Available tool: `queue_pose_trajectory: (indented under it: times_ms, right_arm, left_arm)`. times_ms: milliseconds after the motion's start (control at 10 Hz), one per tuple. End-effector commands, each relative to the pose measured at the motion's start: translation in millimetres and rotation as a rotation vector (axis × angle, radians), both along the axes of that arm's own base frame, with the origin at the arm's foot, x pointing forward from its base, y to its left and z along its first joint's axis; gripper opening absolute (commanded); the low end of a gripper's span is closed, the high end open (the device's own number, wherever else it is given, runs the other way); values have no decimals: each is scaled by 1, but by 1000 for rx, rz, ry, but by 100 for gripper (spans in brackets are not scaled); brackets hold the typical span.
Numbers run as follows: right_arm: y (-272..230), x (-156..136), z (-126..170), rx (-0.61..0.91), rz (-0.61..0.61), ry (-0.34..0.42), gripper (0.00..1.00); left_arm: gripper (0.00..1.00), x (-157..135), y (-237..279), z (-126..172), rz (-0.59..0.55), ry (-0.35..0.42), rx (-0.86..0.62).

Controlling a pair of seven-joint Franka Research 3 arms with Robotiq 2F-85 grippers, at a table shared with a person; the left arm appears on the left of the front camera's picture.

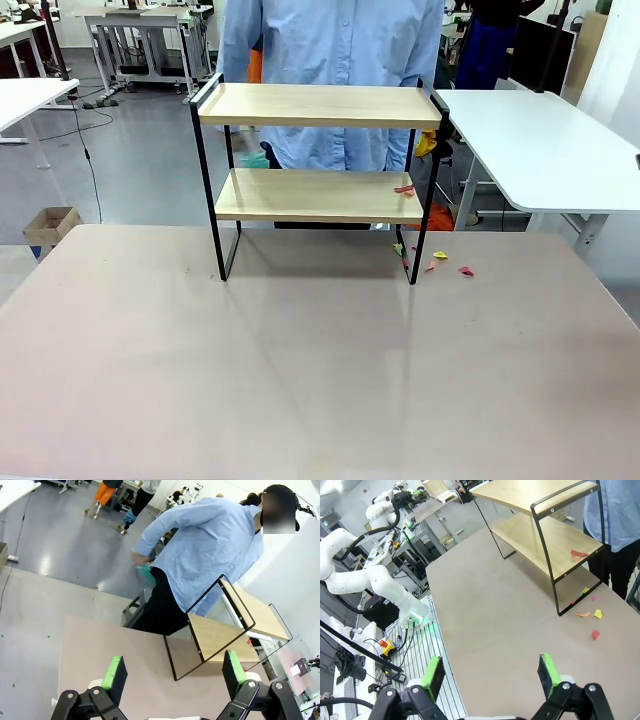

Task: Clean the shelf.
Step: Hand the Duster back to the human.

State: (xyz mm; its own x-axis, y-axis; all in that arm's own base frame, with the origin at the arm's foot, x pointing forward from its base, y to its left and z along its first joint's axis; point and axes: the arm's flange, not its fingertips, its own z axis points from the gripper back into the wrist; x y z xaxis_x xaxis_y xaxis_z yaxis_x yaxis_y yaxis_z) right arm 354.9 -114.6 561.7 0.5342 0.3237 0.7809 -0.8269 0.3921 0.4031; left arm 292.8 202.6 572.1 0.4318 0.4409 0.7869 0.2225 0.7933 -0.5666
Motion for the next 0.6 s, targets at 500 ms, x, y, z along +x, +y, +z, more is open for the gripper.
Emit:
queue_pose_trajectory:
  times_ms: [500]
  right_arm:
    - [-2, 0, 2, -1, 12, -14, 100]
  left_arm:
    - [100, -2, -2, -1, 5, -10, -5]
